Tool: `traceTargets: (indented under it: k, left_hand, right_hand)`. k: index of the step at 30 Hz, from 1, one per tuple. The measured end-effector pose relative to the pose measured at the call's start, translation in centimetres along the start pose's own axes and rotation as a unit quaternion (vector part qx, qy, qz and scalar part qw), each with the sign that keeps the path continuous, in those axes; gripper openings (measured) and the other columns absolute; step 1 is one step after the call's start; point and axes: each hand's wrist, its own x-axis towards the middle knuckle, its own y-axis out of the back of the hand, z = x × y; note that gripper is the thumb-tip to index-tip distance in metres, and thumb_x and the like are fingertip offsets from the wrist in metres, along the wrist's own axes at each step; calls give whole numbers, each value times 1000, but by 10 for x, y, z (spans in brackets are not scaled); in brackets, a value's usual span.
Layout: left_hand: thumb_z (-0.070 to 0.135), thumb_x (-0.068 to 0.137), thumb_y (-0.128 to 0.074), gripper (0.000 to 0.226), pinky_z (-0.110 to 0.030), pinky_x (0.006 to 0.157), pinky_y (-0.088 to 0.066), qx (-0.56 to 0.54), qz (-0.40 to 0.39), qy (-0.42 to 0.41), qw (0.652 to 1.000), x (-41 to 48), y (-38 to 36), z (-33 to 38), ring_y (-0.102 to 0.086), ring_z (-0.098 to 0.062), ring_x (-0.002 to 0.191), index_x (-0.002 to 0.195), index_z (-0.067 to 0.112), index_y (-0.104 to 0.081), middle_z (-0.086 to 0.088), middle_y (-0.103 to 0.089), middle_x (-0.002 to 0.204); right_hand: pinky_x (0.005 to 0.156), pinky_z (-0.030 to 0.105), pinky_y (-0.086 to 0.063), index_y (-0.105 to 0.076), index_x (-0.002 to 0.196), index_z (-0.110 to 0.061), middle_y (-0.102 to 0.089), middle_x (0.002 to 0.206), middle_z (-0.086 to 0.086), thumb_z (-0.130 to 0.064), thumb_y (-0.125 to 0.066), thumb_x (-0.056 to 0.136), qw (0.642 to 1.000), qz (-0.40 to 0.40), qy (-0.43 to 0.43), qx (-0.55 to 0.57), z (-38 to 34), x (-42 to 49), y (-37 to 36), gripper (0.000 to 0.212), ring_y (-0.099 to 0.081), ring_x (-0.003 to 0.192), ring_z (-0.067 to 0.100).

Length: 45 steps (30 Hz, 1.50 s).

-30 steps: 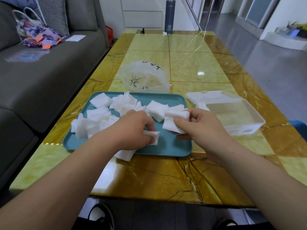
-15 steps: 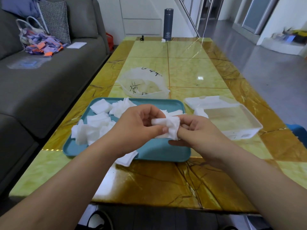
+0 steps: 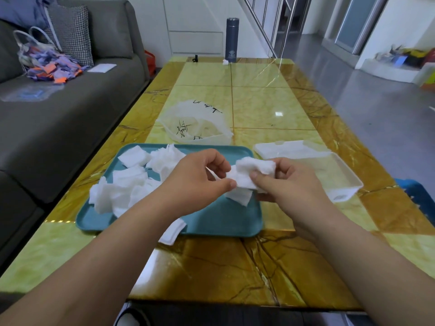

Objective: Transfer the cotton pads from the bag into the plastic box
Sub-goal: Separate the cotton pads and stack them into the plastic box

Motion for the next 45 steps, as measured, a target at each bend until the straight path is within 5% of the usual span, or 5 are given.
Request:
traceTargets:
  k: [4,20,27,37,45]
  left_hand:
    - [25,83,-80,26,-20,71,-50,117,0,-14,993,11,-7,-3,-63,-2,77,101,36,-65,17,-57,97]
    - [36,80,-82,20,-40,87,-53,178,-29,-26,983,11,-31,-7,-54,-15,93,94,36,-68,7,-48,106]
    - [25,82,-82,15,-13,55,-43,52,-19,8,998,0,1,6,-54,-3,56,78,21,-68,-3,-69,74]
    - [3,95,-68,19,-28,56,-45,-285,-78,52,954,-11,10,17,-65,-17,72,113,6,-64,-8,-75,90]
    - [10,89,-77,10,-32,63,-50,-208,-40,45,976,-9,3,18,-60,-13,68,94,7,-70,-19,-73,90]
  right_hand:
    - [80,37,-66,-69,104,-15,-76,106,10,-19,-73,96,996,91,-4,17,4,10,11,10,-78,94,24]
    - [82,40,-67,-62,110,-19,-73,111,6,-24,-62,102,998,36,-43,8,12,15,4,9,-79,90,20]
    - [91,54,-62,-65,105,-26,-75,105,5,-28,-71,96,998,66,-14,-7,9,13,8,11,-76,96,25]
    - [93,53,-62,-70,108,-23,-80,99,2,-18,-77,93,1000,25,0,10,2,8,4,18,-77,97,22]
    - [96,46,-62,-73,117,-19,-81,105,6,-11,-66,100,995,-95,-9,35,-7,-1,4,20,-77,105,24]
